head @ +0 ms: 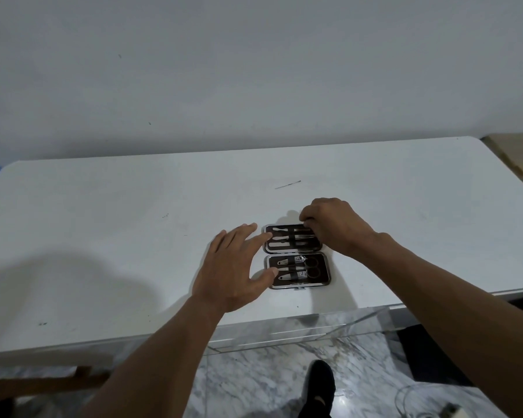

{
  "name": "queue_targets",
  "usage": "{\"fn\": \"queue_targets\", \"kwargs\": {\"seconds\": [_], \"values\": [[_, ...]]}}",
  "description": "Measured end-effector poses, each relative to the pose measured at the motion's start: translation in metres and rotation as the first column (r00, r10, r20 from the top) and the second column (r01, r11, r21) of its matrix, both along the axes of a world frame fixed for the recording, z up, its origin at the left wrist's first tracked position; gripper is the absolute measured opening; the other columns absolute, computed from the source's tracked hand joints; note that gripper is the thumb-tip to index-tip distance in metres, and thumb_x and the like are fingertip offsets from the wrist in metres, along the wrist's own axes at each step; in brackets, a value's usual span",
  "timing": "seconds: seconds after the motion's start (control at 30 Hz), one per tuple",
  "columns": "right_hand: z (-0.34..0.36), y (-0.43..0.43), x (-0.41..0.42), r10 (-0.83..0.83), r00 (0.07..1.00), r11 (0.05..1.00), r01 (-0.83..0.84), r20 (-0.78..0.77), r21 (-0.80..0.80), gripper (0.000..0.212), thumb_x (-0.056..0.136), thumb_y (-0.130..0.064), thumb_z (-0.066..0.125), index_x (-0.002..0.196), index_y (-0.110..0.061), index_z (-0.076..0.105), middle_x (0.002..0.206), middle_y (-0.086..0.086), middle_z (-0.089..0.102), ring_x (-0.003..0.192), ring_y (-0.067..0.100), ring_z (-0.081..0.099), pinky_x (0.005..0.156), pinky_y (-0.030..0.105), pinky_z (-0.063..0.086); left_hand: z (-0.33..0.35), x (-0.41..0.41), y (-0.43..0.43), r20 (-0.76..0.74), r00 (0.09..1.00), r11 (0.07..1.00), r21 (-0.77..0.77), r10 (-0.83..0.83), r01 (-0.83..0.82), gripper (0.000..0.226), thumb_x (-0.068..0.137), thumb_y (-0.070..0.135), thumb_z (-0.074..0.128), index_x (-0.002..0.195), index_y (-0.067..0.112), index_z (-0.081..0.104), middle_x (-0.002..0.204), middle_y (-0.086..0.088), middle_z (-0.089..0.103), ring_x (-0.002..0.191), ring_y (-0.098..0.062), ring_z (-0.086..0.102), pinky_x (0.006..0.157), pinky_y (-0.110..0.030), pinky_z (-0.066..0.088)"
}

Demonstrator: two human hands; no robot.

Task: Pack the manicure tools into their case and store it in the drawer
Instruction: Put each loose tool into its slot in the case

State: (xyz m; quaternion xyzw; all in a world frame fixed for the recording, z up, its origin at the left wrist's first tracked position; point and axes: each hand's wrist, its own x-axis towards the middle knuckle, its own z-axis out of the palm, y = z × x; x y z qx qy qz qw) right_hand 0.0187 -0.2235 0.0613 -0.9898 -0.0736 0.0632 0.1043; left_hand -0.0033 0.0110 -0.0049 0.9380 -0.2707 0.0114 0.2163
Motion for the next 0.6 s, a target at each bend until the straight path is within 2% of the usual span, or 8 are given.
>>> {"fn": "queue_targets", "kwargs": {"seconds": [0.13,0.27,0.43,0.6], "values": [[0.004,-0.006,0.008,-0.071,0.997,0.997,0.071,0.012,-0.012,0.023,0.096,-0.017,0.049,0.103,-0.009,0.069,0.102,0.010,0.067,0.097,0.030,0.062,0.079,0.034,0.046,0.001,0.000,0.000,0.003,1.000,1.000,-0.006,-0.001,0.001,0.064,0.086,0.063,0.044,0.143,0.036,0.039,0.153,0.006,0.038,0.143,-0.012,0.028,0.120,-0.041,0.018],[0.005,-0.007,0.026,-0.095,0.995,0.995,0.095,-0.007,-0.028,0.025,0.096,-0.018,0.052,0.113,-0.006,0.066,0.113,0.013,0.066,0.104,0.032,0.061,0.088,0.036,0.047,0.001,0.000,0.000,-0.004,1.000,1.000,0.006,-0.001,0.001,0.066,0.086,0.063,0.043,0.145,0.035,0.036,0.154,0.007,0.036,0.144,-0.012,0.026,0.120,-0.040,0.016],[0.004,0.002,0.060,-0.059,0.998,0.997,0.058,-0.004,-0.043,0.025,0.094,-0.012,0.051,0.112,-0.002,0.065,0.113,0.016,0.064,0.105,0.035,0.060,0.092,0.042,0.049,0.001,-0.001,-0.002,-0.015,1.000,1.000,0.012,0.001,-0.001,0.066,0.085,0.060,0.047,0.145,0.034,0.036,0.155,0.006,0.035,0.145,-0.011,0.024,0.121,-0.042,0.016],[-0.002,0.012,0.091,-0.031,1.000,0.997,0.030,-0.005,-0.066,0.023,0.090,-0.003,0.051,0.106,-0.002,0.067,0.108,0.016,0.064,0.101,0.035,0.062,0.085,0.036,0.050,0.003,-0.001,-0.003,-0.026,1.000,1.000,0.006,0.006,-0.006,0.066,0.084,0.057,0.051,0.144,0.034,0.037,0.154,0.006,0.036,0.145,-0.011,0.024,0.120,-0.043,0.018]]}}
